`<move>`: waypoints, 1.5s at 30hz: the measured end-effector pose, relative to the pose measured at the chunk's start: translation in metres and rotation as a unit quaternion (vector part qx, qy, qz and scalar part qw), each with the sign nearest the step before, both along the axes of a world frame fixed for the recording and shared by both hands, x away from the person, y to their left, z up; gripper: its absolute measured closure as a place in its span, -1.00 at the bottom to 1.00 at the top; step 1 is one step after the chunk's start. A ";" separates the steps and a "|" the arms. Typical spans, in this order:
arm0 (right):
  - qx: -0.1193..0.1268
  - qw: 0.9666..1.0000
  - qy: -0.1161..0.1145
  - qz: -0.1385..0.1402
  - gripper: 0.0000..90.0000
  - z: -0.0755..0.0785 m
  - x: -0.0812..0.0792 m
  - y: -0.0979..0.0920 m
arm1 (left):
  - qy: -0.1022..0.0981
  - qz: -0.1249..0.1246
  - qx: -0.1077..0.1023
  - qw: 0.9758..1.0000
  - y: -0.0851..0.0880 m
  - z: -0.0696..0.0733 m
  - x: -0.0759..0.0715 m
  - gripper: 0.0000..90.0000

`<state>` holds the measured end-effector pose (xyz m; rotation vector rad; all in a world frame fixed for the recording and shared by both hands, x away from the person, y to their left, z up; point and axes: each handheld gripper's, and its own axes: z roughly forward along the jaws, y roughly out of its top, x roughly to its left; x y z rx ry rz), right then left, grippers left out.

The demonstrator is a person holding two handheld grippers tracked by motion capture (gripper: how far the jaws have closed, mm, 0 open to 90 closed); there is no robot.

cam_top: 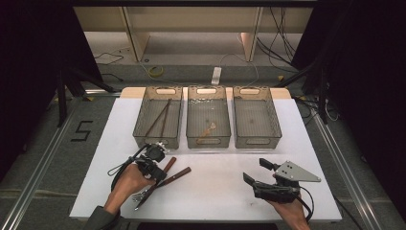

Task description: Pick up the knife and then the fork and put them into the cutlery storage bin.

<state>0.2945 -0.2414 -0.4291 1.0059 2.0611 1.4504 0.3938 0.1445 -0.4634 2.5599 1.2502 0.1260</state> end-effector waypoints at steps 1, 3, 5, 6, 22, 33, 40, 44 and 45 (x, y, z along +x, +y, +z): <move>0.000 1.000 0.000 0.000 -0.48 0.000 0.000 0.000 | -0.002 0.000 -0.001 1.000 0.000 0.000 0.000 0.57; 0.000 1.000 0.000 0.000 -0.48 0.000 0.000 0.000 | -0.003 -0.004 0.001 1.000 0.000 0.000 0.000 0.57; 0.000 1.000 0.000 0.000 -0.48 0.000 0.000 0.000 | -0.004 -0.005 0.001 1.000 0.000 0.000 -0.001 0.58; 0.000 1.000 0.000 0.000 -0.48 0.000 0.000 0.000 | -0.005 -0.006 0.002 1.000 0.000 0.000 -0.001 0.59; 0.001 1.000 0.001 0.001 -0.48 0.000 0.000 0.000 | -0.025 -0.015 -0.044 0.999 0.003 0.014 -0.001 0.69; 0.005 1.000 0.002 0.002 -0.48 0.000 0.001 0.002 | -0.026 -0.034 -0.117 0.992 -0.002 0.036 -0.007 0.69; 0.009 1.000 0.006 0.018 -0.48 0.001 0.001 0.010 | -0.041 -0.058 -0.133 0.988 -0.017 0.051 -0.015 0.69; 0.010 1.000 0.016 0.020 -0.47 0.003 0.001 0.018 | -0.056 -0.066 -0.144 0.986 -0.024 0.057 -0.020 0.69; 0.013 0.999 0.018 0.024 -0.47 0.003 0.001 0.020 | -0.062 -0.066 -0.145 0.985 -0.026 0.058 -0.020 0.69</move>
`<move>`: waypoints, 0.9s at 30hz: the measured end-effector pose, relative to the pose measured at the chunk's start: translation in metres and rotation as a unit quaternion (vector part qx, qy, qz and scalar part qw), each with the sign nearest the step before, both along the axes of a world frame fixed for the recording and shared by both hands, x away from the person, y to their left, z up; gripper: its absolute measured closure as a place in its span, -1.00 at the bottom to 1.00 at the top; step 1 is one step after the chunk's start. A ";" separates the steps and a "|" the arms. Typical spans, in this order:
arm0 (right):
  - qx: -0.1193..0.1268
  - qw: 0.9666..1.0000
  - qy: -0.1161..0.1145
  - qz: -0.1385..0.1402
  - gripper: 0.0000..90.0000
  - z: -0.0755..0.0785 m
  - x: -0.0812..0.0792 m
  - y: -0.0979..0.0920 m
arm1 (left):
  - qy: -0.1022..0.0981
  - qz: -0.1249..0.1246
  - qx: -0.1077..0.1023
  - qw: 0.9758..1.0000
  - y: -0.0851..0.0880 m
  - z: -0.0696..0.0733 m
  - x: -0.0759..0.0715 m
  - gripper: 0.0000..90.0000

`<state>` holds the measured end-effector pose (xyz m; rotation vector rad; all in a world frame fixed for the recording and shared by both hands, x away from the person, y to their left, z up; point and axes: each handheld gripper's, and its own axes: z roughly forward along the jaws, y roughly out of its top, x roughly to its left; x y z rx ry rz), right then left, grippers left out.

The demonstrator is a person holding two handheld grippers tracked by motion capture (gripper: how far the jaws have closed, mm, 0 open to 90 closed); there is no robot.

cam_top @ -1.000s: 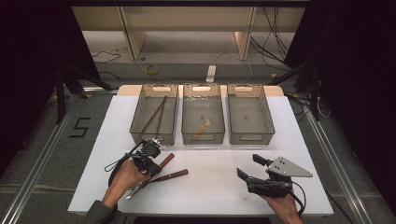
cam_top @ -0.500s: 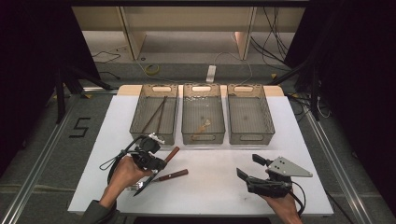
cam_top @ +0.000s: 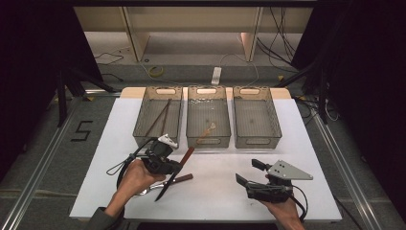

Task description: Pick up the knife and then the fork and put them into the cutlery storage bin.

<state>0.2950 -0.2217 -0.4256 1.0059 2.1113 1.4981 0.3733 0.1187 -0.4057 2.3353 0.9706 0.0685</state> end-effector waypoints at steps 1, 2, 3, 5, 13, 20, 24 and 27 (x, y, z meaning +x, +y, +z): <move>0.003 1.000 0.003 0.002 -0.46 0.000 0.000 0.002 | -0.009 0.000 -0.003 1.000 -0.001 0.001 -0.001 0.70; 0.005 1.000 0.005 0.003 -0.46 0.000 0.001 0.004 | -0.016 -0.001 -0.013 1.000 -0.006 0.002 -0.004 0.70; 0.009 1.000 0.007 0.006 -0.46 0.000 0.002 0.006 | -0.016 -0.001 -0.013 1.000 -0.006 0.002 -0.004 0.70; 0.014 1.000 0.011 0.013 -0.45 0.000 0.004 0.011 | -0.017 -0.007 -0.021 1.000 -0.013 0.001 -0.005 0.70; 0.028 0.999 0.022 0.035 -0.40 0.003 0.014 0.033 | -0.023 -0.020 -0.019 0.999 -0.022 0.004 -0.010 0.70; 0.021 0.997 0.057 0.045 -0.18 0.001 0.032 0.066 | -0.028 -0.019 -0.022 0.999 -0.023 0.003 -0.011 0.70; 0.052 0.994 0.091 0.044 -0.06 -0.001 0.044 0.077 | -0.029 -0.019 -0.022 0.999 -0.022 0.005 -0.011 0.70; 0.059 0.992 0.101 0.046 0.01 -0.002 0.051 0.085 | -0.031 -0.018 -0.024 0.999 -0.023 0.005 -0.011 0.70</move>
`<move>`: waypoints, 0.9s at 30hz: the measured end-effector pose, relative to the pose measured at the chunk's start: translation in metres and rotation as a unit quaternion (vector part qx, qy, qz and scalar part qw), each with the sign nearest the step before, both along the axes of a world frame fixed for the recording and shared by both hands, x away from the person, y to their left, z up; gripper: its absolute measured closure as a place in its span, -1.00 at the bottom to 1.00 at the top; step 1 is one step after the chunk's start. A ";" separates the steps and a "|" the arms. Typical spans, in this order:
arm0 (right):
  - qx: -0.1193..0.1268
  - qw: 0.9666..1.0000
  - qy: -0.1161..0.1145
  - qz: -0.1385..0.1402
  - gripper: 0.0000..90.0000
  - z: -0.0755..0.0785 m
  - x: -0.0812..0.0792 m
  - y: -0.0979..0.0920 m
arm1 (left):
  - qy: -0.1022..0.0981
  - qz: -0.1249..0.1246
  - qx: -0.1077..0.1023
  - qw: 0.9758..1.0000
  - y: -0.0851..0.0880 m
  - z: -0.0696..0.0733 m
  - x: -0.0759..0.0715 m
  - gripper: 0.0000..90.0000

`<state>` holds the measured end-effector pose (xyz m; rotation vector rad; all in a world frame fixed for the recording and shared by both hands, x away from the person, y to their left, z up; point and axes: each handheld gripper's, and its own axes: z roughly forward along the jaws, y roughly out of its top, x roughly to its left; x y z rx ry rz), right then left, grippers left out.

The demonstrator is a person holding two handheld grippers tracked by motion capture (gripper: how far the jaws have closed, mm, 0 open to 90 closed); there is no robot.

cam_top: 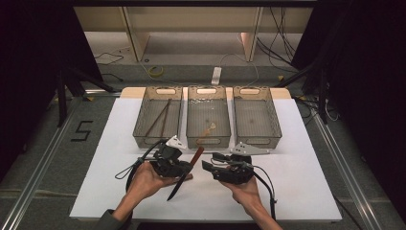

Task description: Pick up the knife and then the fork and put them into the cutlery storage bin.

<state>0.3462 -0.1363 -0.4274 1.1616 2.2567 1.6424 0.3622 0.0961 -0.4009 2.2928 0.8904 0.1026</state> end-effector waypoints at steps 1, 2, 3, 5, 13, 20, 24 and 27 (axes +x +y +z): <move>0.004 1.000 0.005 0.000 0.03 0.000 0.002 0.003 | 0.000 0.000 0.000 1.000 0.000 0.000 0.000 0.70; 0.006 1.000 0.008 0.000 0.05 -0.001 0.003 0.005 | -0.002 0.000 0.000 1.000 -0.001 0.000 0.000 0.70; 0.010 1.000 0.013 0.002 0.07 -0.001 0.005 0.008 | -0.001 -0.001 0.001 1.000 -0.001 0.000 -0.001 0.70; 0.010 1.000 0.016 0.002 0.11 -0.002 0.007 0.011 | 0.000 -0.001 0.001 1.000 -0.001 0.000 -0.001 0.70; 0.046 0.998 0.048 0.008 0.30 -0.005 0.014 0.016 | -0.006 -0.006 -0.001 1.000 -0.003 0.003 -0.003 0.70; 0.063 0.996 0.065 0.009 0.45 -0.006 0.016 0.018 | -0.011 -0.008 -0.003 1.000 -0.004 0.006 -0.005 0.70; 0.066 0.996 0.067 0.011 0.54 -0.006 0.016 0.019 | -0.013 -0.010 0.002 1.000 -0.006 0.006 -0.006 0.69; 0.068 0.995 0.071 0.011 0.63 -0.007 0.015 0.020 | -0.014 -0.009 0.002 1.000 -0.008 0.005 -0.007 0.69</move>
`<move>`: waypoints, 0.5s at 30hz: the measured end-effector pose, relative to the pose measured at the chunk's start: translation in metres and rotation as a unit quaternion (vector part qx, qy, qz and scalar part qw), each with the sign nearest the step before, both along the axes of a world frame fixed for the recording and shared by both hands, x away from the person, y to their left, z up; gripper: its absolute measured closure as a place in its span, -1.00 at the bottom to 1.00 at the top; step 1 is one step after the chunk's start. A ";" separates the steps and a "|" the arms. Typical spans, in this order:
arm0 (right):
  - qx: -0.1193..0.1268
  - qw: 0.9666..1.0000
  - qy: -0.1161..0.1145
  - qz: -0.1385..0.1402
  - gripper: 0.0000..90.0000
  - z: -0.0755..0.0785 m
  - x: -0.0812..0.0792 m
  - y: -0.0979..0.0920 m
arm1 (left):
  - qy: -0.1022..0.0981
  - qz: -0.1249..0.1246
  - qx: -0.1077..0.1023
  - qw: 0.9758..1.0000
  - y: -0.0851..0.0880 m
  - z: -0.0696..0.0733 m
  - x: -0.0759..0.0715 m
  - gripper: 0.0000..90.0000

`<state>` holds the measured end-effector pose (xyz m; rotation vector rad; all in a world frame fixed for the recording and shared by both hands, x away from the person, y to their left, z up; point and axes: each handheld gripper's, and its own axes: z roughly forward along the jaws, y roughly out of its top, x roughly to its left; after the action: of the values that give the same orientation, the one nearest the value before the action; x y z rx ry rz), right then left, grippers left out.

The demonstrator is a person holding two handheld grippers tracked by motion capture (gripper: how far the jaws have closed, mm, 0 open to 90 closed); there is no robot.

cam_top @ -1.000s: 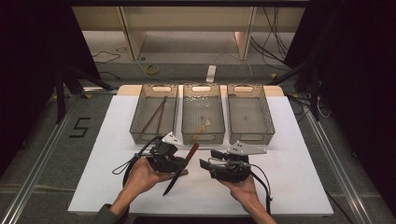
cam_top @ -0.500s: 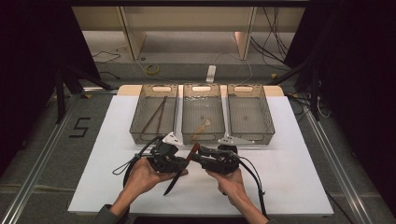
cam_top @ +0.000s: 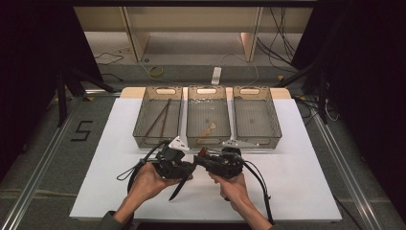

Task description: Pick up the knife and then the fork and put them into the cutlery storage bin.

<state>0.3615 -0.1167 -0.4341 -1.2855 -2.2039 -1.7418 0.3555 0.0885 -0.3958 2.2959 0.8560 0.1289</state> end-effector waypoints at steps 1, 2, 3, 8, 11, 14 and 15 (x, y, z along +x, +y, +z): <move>0.005 1.000 0.003 0.002 0.66 0.000 0.000 0.000 | 0.000 0.000 0.000 1.000 0.000 0.000 0.000 0.69; 0.008 1.000 0.005 0.000 0.68 0.000 0.000 0.000 | -0.001 0.000 -0.001 1.000 0.000 0.000 0.000 0.69; 0.015 1.000 0.008 0.002 0.71 0.000 0.000 -0.001 | -0.002 -0.001 0.000 1.000 0.000 0.001 -0.001 0.69; 0.043 0.999 0.021 -0.001 0.81 0.006 0.000 -0.006 | -0.030 0.007 -0.017 0.999 0.005 0.014 -0.003 0.94; 0.043 0.999 -0.004 0.001 0.81 0.018 -0.001 -0.013 | -0.027 0.005 -0.031 0.999 0.008 0.019 -0.002 0.44; 0.040 0.999 -0.014 0.004 0.81 0.026 0.000 -0.017 | -0.033 0.009 -0.044 0.998 0.008 0.021 -0.004 0.14; 0.037 0.999 -0.028 -0.007 0.81 0.033 0.002 -0.025 | -0.033 0.010 -0.049 0.998 0.009 0.022 -0.004 -0.07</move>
<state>0.3636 -0.1418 -0.4011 -1.2553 -2.1417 -1.8684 0.3516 0.0971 -0.3734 2.1804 0.8334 0.1657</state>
